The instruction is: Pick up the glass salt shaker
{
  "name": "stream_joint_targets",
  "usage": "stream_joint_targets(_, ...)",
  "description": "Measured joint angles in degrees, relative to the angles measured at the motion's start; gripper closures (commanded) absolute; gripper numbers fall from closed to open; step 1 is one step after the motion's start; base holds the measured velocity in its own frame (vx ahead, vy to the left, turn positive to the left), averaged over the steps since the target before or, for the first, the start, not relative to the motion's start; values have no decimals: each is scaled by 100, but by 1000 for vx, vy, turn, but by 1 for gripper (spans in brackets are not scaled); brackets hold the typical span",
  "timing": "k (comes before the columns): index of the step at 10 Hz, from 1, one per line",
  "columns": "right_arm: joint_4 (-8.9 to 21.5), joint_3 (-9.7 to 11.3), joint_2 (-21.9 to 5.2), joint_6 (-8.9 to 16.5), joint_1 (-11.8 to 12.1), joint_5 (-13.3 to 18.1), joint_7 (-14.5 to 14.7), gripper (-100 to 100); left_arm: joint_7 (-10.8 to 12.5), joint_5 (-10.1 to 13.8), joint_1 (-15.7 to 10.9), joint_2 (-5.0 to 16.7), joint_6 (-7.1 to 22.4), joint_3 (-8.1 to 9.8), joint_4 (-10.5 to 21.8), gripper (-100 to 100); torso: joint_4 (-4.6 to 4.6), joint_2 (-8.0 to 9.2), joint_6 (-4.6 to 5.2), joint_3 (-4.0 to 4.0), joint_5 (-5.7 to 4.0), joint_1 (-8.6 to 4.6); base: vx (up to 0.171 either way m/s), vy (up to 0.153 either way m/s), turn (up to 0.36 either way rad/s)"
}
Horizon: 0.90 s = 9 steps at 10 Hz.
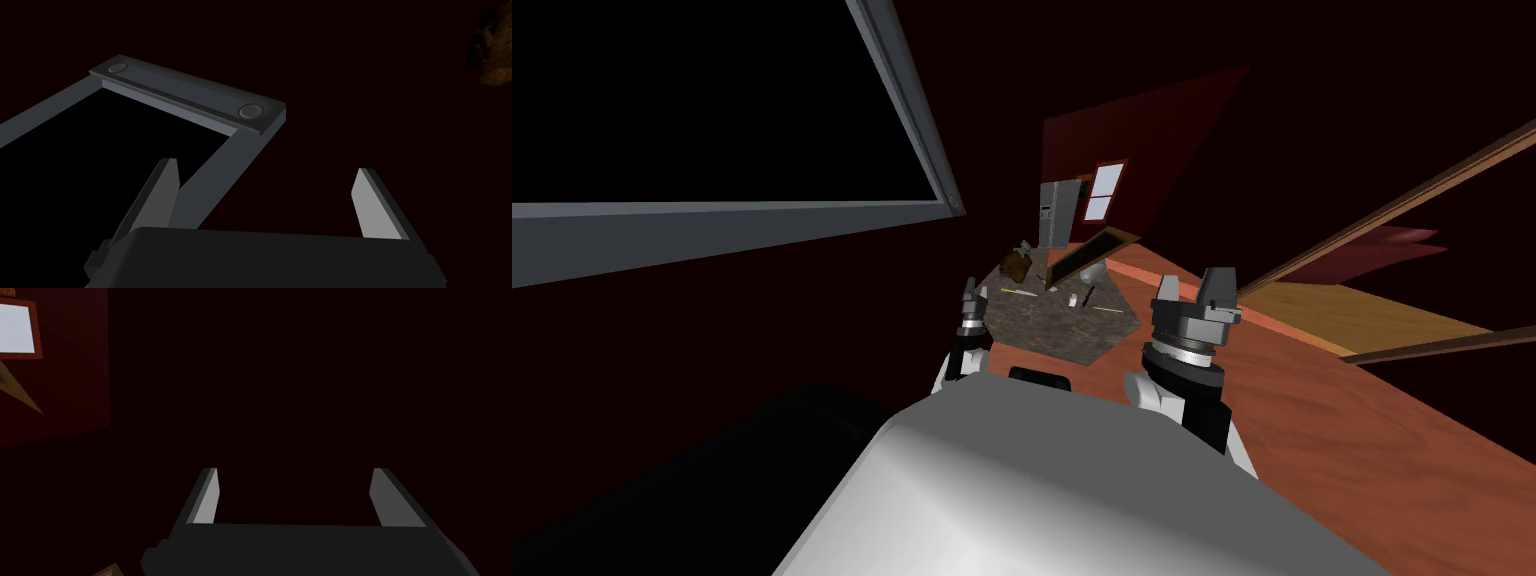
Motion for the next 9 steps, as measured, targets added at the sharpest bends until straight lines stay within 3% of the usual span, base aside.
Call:
stream_joint_targets(3, 117, 8, -367, 48, 35, 96, -18, -100, 0, 0, 0, 0, 0, 0, 0, 0, 0, -1, -1, 0, -2, -10, 0, -23, 71)
stream_joint_targets(9, 544, -43, -1377, 278, 200, 469, -160, -100, 0, 0, 0, 1, 0, 1, 0, 0, 0, -1, 2, 0, -5, -22, -3, -49, 91)
